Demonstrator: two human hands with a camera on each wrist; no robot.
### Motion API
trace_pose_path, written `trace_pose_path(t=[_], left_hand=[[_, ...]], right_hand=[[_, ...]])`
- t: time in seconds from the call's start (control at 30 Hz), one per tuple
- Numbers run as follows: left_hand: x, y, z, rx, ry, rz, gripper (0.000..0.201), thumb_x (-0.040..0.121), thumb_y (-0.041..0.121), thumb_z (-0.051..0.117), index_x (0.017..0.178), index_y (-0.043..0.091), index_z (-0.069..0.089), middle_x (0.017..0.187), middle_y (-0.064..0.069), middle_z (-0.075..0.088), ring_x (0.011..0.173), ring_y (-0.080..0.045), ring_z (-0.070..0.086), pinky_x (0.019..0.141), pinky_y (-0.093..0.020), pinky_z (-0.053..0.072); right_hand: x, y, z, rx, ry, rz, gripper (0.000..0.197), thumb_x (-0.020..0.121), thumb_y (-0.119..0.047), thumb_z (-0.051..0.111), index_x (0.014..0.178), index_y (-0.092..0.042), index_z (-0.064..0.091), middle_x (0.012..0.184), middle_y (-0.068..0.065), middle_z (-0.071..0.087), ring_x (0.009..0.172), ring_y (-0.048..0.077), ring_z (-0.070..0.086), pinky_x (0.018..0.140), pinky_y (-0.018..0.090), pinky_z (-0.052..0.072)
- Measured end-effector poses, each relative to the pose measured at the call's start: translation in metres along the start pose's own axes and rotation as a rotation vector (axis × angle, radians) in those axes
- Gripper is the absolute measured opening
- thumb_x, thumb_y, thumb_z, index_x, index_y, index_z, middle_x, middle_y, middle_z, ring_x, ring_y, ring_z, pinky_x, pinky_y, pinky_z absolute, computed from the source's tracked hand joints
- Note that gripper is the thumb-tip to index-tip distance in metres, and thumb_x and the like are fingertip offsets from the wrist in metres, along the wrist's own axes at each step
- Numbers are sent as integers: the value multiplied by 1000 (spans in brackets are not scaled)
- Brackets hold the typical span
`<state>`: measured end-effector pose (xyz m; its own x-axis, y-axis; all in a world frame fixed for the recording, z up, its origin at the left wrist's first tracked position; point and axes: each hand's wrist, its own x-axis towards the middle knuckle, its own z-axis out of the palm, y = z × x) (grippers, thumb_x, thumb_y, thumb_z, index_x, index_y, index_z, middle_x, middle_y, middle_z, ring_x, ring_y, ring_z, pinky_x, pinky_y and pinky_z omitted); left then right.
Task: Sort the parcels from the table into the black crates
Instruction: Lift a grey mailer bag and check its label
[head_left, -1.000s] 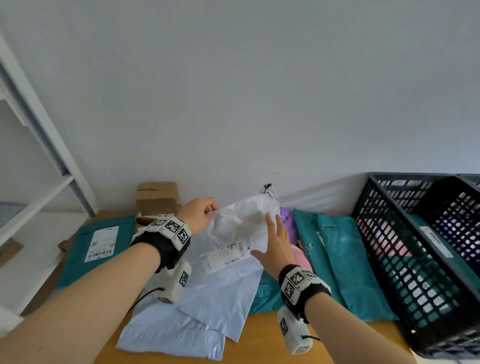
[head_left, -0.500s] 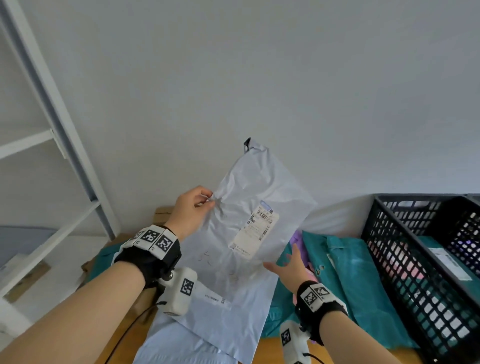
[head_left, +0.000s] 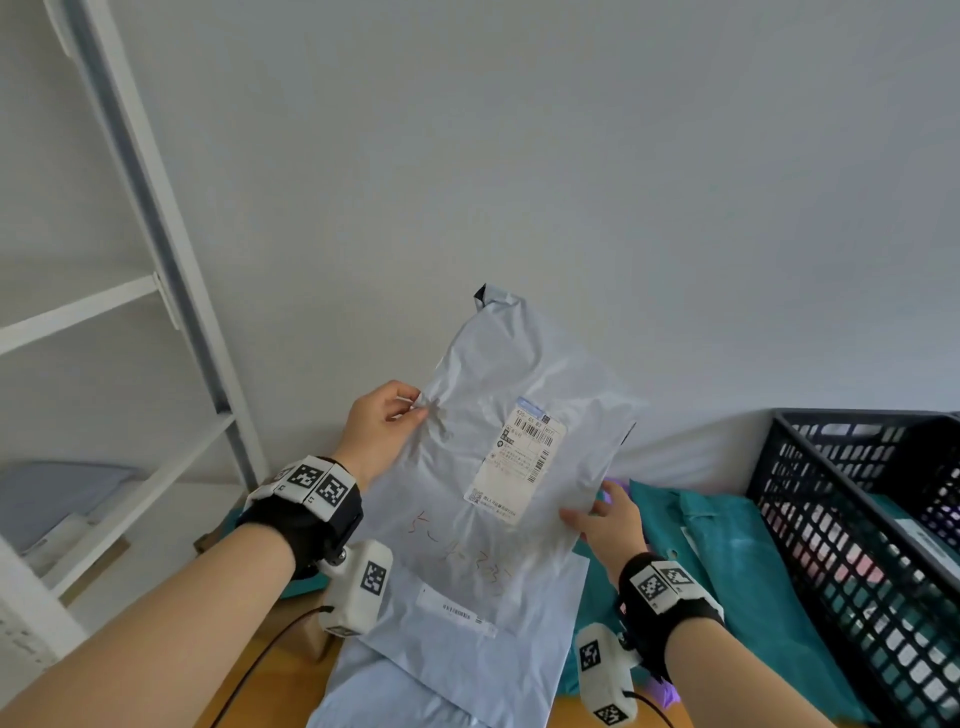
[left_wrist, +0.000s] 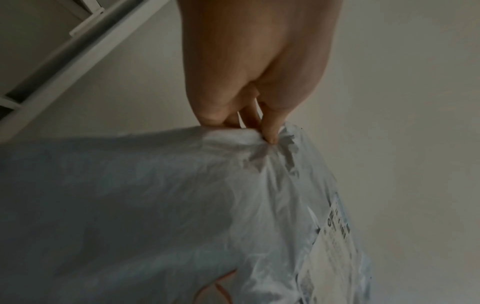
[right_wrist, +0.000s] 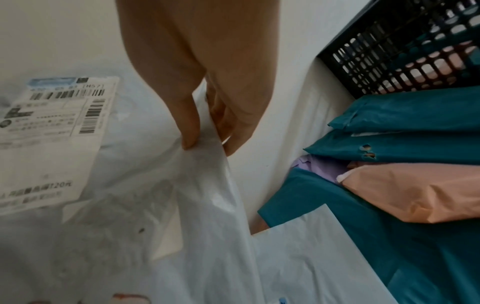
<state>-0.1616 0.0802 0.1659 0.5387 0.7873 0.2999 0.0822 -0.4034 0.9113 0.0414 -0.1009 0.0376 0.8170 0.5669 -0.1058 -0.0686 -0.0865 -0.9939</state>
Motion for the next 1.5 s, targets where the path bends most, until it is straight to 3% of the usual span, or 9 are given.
trace_pose_path(t=[0.07,0.27,0.43,0.57,0.63,0.7,0.83,0.97,1.5], left_hand=[[3,-8,-5,30,19,-10,8,87,3,64,95,3,62,90,-13,69,82,-22,63,76,-21,48],[17,-39,-17,305,-53,-32,26,87,6,63,112,11,57,95,-15,69,87,-28,65,87,-42,52],[26,-50,-15,393,-57,-15,33,87,6,62,118,17,55,88,-14,67,84,-31,64,84,-38,51],[36,-49,-9,423,-10,-1,36,85,8,65,119,16,57,82,-10,65,84,-31,62,81,-36,49],[42,-47,-7,425,12,1,37,85,9,65,120,17,57,82,-8,63,83,-28,60,80,-34,48],[50,-43,-4,424,29,8,37,86,9,64,122,17,56,82,-7,61,82,-26,58,79,-33,46],[63,-33,-1,406,68,36,39,88,7,61,125,18,54,82,-7,60,82,-29,59,80,-37,50],[75,-25,-1,347,92,50,42,88,5,60,127,21,53,83,-8,61,82,-32,63,78,-45,55],[84,-30,12,259,63,77,42,89,8,60,126,26,53,81,-4,60,82,-31,63,77,-47,56]], right_hand=[[0,-7,2,-42,19,-51,56,77,11,68,126,-4,47,109,18,62,90,30,63,66,31,54],[11,-26,3,-206,58,-161,66,76,5,67,133,-17,42,96,19,64,83,30,63,79,41,55],[20,-50,1,-260,68,-241,67,83,7,59,138,-25,37,96,11,59,79,21,60,72,33,54],[29,-71,-1,-361,98,-308,69,84,3,57,140,-31,35,88,-1,59,79,21,61,74,36,54],[32,-84,-2,-396,108,-352,68,84,3,55,140,-31,36,87,-2,59,81,18,59,71,29,49],[35,-99,-2,-421,110,-389,66,85,3,53,140,-31,37,87,-2,59,81,16,58,69,27,45],[39,-127,-2,-431,120,-460,61,88,0,51,140,-29,38,87,-2,58,82,18,58,74,33,48],[41,-143,-4,-442,130,-505,59,90,-1,50,141,-28,37,88,-2,57,79,14,56,70,26,43],[28,-148,-20,-464,175,-493,62,88,1,49,141,-29,37,91,3,60,81,18,56,70,27,42]])
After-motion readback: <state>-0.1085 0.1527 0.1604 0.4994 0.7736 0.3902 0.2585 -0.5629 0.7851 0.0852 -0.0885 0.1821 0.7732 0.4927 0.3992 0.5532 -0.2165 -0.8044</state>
